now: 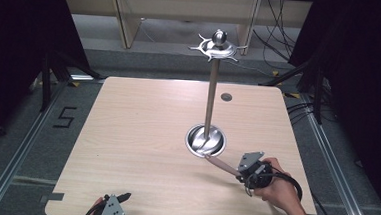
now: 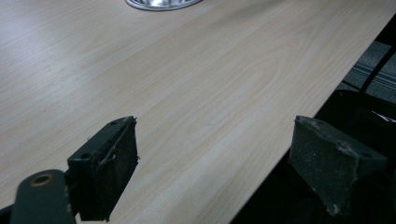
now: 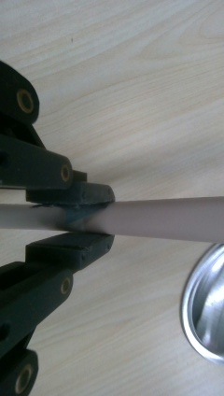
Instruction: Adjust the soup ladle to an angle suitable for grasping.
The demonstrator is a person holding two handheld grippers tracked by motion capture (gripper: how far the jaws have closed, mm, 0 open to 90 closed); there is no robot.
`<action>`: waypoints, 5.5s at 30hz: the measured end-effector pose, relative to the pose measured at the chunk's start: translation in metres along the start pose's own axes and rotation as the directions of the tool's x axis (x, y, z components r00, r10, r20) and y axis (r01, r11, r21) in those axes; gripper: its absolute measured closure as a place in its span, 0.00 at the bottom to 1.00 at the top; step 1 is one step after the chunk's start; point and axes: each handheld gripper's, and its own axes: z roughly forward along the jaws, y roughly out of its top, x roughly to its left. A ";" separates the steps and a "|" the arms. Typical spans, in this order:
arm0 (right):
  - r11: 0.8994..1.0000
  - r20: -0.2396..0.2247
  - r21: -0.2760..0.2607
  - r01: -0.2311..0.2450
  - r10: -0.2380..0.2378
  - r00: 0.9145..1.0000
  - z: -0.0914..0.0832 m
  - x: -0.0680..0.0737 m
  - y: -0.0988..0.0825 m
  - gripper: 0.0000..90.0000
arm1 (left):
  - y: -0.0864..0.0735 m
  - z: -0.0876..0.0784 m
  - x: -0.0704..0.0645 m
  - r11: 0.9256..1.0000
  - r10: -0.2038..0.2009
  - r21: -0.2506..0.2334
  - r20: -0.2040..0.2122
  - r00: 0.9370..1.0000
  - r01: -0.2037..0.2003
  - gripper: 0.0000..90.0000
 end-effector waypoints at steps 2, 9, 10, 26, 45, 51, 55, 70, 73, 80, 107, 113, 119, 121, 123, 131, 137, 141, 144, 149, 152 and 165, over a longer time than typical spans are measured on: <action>0.999 0.000 0.002 -0.046 0.046 0.999 -0.003 0.001 -0.001 0.85 | 0.000 -0.001 0.000 1.000 -0.002 0.016 0.002 1.000 0.002 0.16; 0.992 0.056 -0.103 -0.073 0.079 0.995 -0.019 -0.006 -0.010 0.85 | 0.001 -0.002 0.001 1.000 0.010 0.014 -0.001 1.000 -0.010 0.16; 0.992 0.077 -0.111 -0.053 0.062 0.995 -0.021 -0.007 -0.011 0.85 | 0.001 -0.002 0.000 1.000 0.003 0.009 -0.001 1.000 -0.003 0.16; 0.958 0.064 -0.242 -0.152 0.172 0.983 -0.054 -0.022 -0.032 0.85 | 0.000 -0.002 0.000 1.000 -0.003 0.009 -0.003 1.000 0.003 0.16; 0.900 0.086 -0.386 -0.203 0.254 0.963 -0.082 -0.038 -0.056 0.85 | 0.000 -0.001 0.000 1.000 0.003 0.006 -0.002 1.000 -0.003 0.16; 0.881 0.073 -0.409 -0.237 0.290 0.954 -0.085 -0.039 -0.062 0.85 | 0.000 -0.002 0.000 1.000 0.001 0.018 -0.002 1.000 -0.001 0.16; 0.865 0.062 -0.434 -0.252 0.308 0.950 -0.089 -0.040 -0.066 0.85 | 0.000 -0.001 0.000 1.000 0.000 0.012 -0.002 1.000 0.000 0.16; 0.823 0.083 -0.505 -0.259 0.345 0.935 -0.096 -0.044 -0.075 0.85 | 0.000 0.000 -0.001 1.000 -0.009 0.007 0.000 1.000 0.009 0.16; 0.812 0.078 -0.515 -0.274 0.363 0.929 -0.098 -0.043 -0.075 0.86 | 0.000 -0.001 -0.001 1.000 -0.009 0.012 0.000 1.000 0.009 0.16; 0.780 0.047 -0.553 -0.293 0.380 0.924 -0.099 -0.045 -0.076 0.86 | 0.000 -0.001 0.000 1.000 -0.004 0.022 0.006 1.000 0.003 0.16; 0.733 0.068 -0.649 -0.202 0.321 0.945 -0.111 -0.046 -0.033 0.86 | -0.001 0.001 0.000 1.000 -0.018 0.017 -0.005 1.000 0.018 0.16; 0.721 0.075 -0.668 -0.183 0.311 0.948 -0.114 -0.045 -0.021 0.85 | -0.001 0.001 0.000 1.000 -0.009 0.023 -0.008 1.000 0.009 0.16; 0.719 0.059 -0.670 -0.183 0.298 0.953 -0.113 -0.044 -0.010 0.85 | -0.001 0.001 0.000 1.000 -0.010 0.024 -0.006 1.000 0.010 0.16; 0.719 0.057 -0.671 -0.181 0.293 0.954 -0.111 -0.044 -0.006 0.86 | -0.001 0.001 0.000 1.000 -0.010 0.024 -0.009 1.000 0.010 0.16; 0.720 0.052 -0.667 -0.191 0.301 0.952 -0.111 -0.043 -0.004 0.85 | -0.001 0.001 0.000 1.000 -0.015 0.019 -0.008 1.000 0.016 0.16; 0.717 0.044 -0.673 -0.181 0.284 0.958 -0.112 -0.046 0.006 0.85 | 0.000 0.000 0.000 1.000 -0.019 0.021 -0.002 1.000 0.019 0.16; 0.711 0.049 -0.682 -0.169 0.275 0.960 -0.111 -0.049 0.017 0.85 | 0.000 0.000 0.000 1.000 -0.013 0.026 0.001 1.000 0.013 0.16; 0.703 0.042 -0.688 -0.179 0.285 0.957 -0.112 -0.049 0.026 0.86 | 0.000 -0.001 0.002 0.999 -0.007 0.038 -0.001 1.000 0.007 0.16; 0.707 0.044 -0.687 -0.166 0.269 0.962 -0.112 -0.052 0.034 0.85 | 0.000 -0.001 0.001 0.999 -0.015 0.032 -0.005 1.000 0.016 0.16; 0.702 0.060 -0.694 -0.157 0.273 0.960 -0.112 -0.055 0.042 0.85 | 0.000 -0.001 0.001 0.999 -0.009 0.033 -0.005 1.000 0.009 0.16; 0.710 0.043 -0.684 -0.166 0.266 0.963 -0.115 -0.059 0.050 0.86 | 0.000 -0.001 0.001 0.999 -0.009 0.032 -0.006 1.000 0.009 0.16; 0.705 0.046 -0.691 -0.161 0.265 0.963 -0.119 -0.065 0.066 0.85 | 0.000 -0.001 0.001 0.999 -0.009 0.034 -0.006 1.000 0.009 0.16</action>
